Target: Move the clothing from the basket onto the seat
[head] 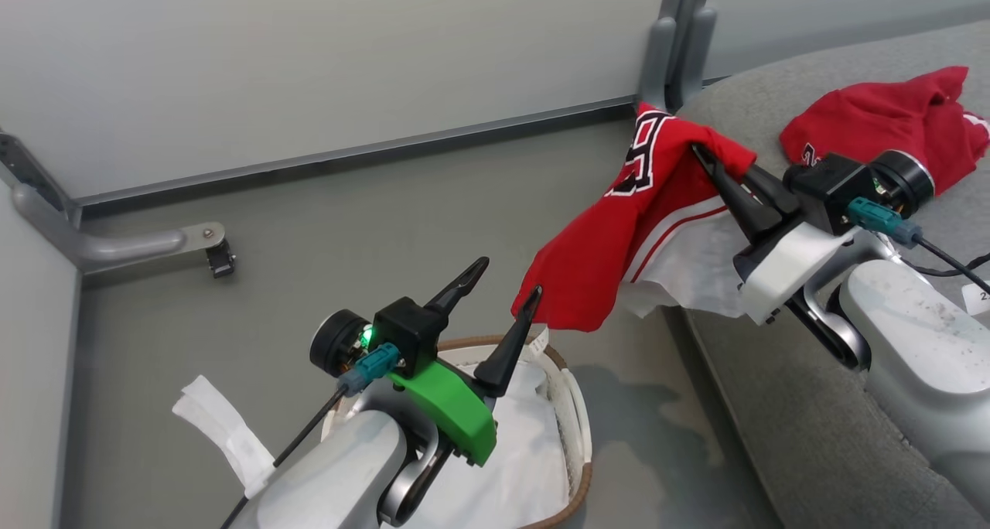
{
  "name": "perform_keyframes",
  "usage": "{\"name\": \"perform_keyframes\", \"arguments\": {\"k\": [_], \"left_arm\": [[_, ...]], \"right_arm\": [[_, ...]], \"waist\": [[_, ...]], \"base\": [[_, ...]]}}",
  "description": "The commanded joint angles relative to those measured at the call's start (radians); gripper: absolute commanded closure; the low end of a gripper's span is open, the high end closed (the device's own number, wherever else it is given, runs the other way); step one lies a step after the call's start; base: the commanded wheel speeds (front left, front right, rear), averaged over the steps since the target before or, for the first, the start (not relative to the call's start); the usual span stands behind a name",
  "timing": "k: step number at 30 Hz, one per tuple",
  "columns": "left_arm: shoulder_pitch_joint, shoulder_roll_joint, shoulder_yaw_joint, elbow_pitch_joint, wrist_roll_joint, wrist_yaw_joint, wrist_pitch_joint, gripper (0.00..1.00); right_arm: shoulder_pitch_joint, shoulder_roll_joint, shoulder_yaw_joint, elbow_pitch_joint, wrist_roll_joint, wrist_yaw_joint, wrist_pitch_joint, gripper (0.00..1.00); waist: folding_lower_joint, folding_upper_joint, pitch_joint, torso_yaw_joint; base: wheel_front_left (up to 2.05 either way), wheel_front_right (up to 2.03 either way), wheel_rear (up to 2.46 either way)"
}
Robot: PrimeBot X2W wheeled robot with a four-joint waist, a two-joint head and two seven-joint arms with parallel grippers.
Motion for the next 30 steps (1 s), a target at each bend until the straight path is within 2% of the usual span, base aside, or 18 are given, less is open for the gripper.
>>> {"name": "perform_keyframes", "arguments": {"k": [1,18,24,30], "left_arm": [[0.011,0.004,-0.003,-0.004,0.003,0.002,-0.005,0.0],[-0.084,0.041,-0.005,-0.045,0.043,0.021,0.028,0.0],[-0.098,0.054,-0.008,-0.05,0.046,0.024,0.042,0.0],[-0.109,0.059,-0.013,-0.058,0.049,0.026,0.049,0.0]], "right_arm": [[0.01,-0.003,-0.012,-0.008,-0.009,-0.001,-0.005,1.0],[0.003,0.019,-0.126,-0.063,-0.083,-0.001,-0.005,1.0],[0.028,0.03,-0.174,-0.076,-0.101,-0.001,-0.005,1.0],[0.046,0.034,-0.198,-0.078,-0.124,-0.001,-0.005,1.0]], "waist": [[0.0,0.0,0.014,-0.03],[0.0,0.0,0.162,-0.31],[0.0,0.0,0.192,-0.358],[0.0,0.0,0.215,-0.361]], "base": [[0.0,0.0,0.0],[0.0,0.0,0.0],[0.0,0.0,0.0],[0.0,0.0,0.0]]}}
